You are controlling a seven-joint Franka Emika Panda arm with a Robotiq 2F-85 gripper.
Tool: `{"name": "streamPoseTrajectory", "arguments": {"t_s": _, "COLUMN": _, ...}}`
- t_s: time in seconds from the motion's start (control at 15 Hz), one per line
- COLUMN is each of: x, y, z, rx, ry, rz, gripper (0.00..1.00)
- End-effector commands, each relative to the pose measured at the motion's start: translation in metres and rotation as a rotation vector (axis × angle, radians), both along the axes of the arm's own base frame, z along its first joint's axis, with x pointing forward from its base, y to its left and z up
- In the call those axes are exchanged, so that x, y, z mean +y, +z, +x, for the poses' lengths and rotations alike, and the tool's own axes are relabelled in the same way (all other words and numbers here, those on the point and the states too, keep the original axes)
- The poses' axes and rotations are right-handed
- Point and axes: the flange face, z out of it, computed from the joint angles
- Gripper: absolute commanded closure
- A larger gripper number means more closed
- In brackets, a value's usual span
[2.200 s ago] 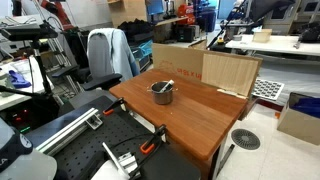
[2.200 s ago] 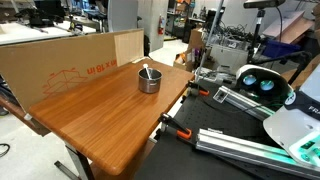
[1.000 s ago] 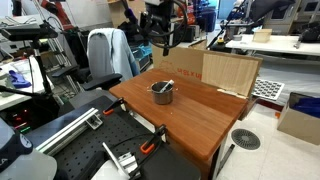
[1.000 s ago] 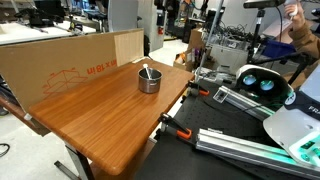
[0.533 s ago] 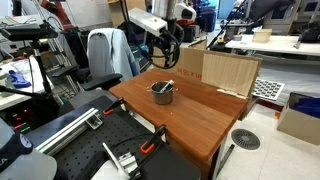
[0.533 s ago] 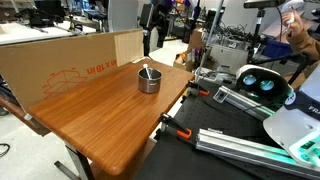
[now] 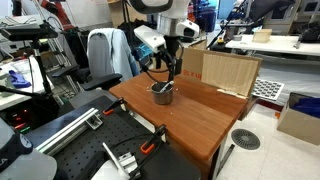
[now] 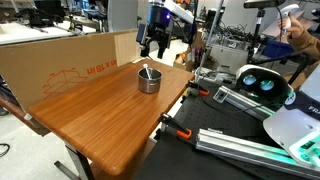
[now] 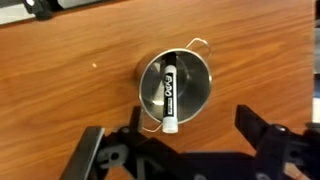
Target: Remove the marker from the silver pot.
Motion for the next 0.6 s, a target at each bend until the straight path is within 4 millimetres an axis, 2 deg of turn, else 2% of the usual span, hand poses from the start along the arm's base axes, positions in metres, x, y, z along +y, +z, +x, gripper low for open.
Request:
{"name": "streamPoseTrajectory", "arguments": {"t_s": 0.0, "x": 0.0, "y": -0.014, "z": 0.006, "rx": 0.019, "ry": -0.085, "rz": -0.042, "gripper": 0.0}}
{"name": "streamPoseTrajectory", "arguments": {"t_s": 0.33, "x": 0.011, "y": -0.033, "z": 0.012, "rx": 0.077, "ry": -0.087, "rz": -0.046, "gripper": 0.0}}
{"name": "streamPoseTrajectory", "arguments": {"t_s": 0.53, "x": 0.015, "y": -0.037, "z": 0.017, "rx": 0.079, "ry": -0.075, "rz": -0.049, "gripper": 0.0}}
